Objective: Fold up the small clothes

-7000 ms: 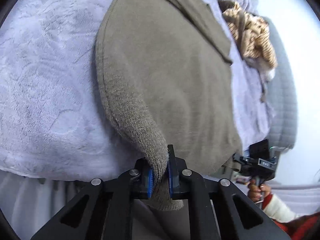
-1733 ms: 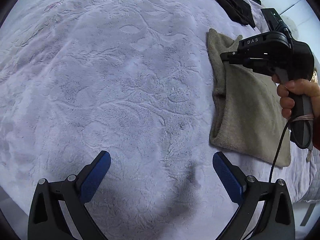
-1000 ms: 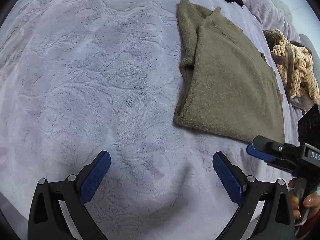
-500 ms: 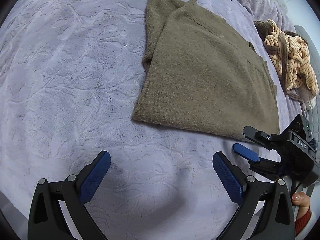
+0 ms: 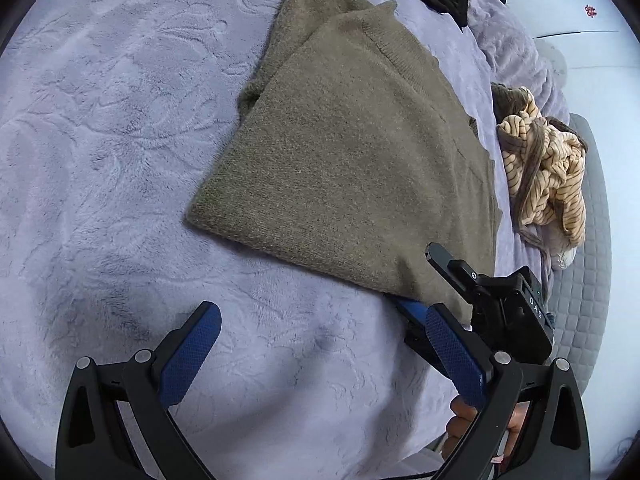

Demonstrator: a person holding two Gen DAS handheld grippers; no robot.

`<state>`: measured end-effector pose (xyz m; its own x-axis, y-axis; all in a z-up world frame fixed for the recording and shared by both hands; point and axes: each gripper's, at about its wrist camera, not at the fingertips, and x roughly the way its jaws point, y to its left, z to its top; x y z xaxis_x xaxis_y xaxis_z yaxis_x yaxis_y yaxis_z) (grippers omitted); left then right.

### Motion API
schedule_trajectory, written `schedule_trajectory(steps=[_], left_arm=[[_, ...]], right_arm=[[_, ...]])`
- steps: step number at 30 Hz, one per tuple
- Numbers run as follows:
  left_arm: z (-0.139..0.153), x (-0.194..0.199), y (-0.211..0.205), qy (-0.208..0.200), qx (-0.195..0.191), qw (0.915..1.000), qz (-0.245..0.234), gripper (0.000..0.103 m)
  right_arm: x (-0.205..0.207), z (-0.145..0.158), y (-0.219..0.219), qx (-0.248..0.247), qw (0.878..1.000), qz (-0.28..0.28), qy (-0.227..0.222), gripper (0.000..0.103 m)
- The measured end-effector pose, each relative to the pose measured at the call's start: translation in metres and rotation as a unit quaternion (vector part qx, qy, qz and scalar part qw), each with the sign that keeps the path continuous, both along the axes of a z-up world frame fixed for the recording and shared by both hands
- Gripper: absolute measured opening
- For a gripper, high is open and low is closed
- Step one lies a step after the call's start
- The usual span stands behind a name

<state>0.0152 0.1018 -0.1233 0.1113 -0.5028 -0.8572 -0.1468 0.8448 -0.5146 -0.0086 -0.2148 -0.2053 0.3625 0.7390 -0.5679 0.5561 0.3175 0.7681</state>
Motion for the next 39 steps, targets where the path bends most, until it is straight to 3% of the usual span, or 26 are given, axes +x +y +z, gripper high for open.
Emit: schedule_trajectory(steps=[1, 4, 9, 14, 17, 22, 25, 27, 30, 33, 35, 37, 39], left_arm=[[-0.001, 0.000, -0.003, 0.000, -0.006, 1.0000, 0.000, 0.102], [-0.005, 0.002, -0.011, 0.005, -0.036, 0.9993, 0.006, 0.102], [-0.011, 0.014, -0.018, 0.000, -0.080, 0.9959, 0.042, 0.102], [-0.020, 0.040, -0.013, -0.014, -0.076, 0.9921, 0.098, 0.102], [-0.013, 0.054, -0.013, -0.039, -0.046, 0.9923, 0.108, 0.102], [0.001, 0.069, -0.024, -0.093, 0.046, 0.9914, 0.080, 0.101], [-0.003, 0.073, -0.025, -0.093, 0.079, 0.9901, 0.070, 0.067], [-0.009, 0.075, -0.023, -0.088, 0.089, 0.9902, 0.063, 0.031], [-0.006, 0.074, -0.023, -0.107, 0.109, 0.9873, 0.045, 0.018], [0.010, 0.066, -0.042, -0.163, 0.179, 0.9700, -0.021, 0.016], [0.022, 0.055, -0.065, -0.216, 0.230, 0.9446, -0.089, 0.016], [0.030, 0.045, -0.083, -0.255, 0.256, 0.9218, -0.141, 0.016], [0.033, 0.039, -0.093, -0.275, 0.267, 0.9079, -0.171, 0.016]], right_arm=[[0.000, 0.000, 0.000, 0.002, 1.000, -0.005, -0.001, 0.055], [0.003, 0.007, -0.004, 0.003, 1.000, -0.014, -0.018, 0.013], [0.010, 0.028, -0.008, 0.009, 0.998, -0.001, -0.059, 0.011], [0.014, 0.031, -0.004, 0.002, 0.998, 0.014, -0.061, 0.011], [0.013, 0.030, -0.002, -0.001, 0.998, 0.023, -0.060, 0.011], [0.012, 0.025, 0.000, -0.005, 0.998, 0.035, -0.050, 0.011], [0.011, 0.025, 0.001, -0.009, 0.998, 0.042, -0.046, 0.011], [0.011, 0.027, 0.000, -0.012, 0.998, 0.050, -0.044, 0.011], [0.010, 0.034, -0.002, -0.028, 0.996, 0.073, -0.039, 0.013], [0.010, 0.048, -0.008, -0.055, 0.993, 0.100, -0.036, 0.015], [0.015, 0.064, -0.013, -0.078, 0.989, 0.122, -0.042, 0.015], [0.026, 0.082, -0.016, -0.109, 0.982, 0.146, -0.052, 0.015], [0.042, 0.098, -0.016, -0.142, 0.973, 0.174, -0.062, 0.015]])
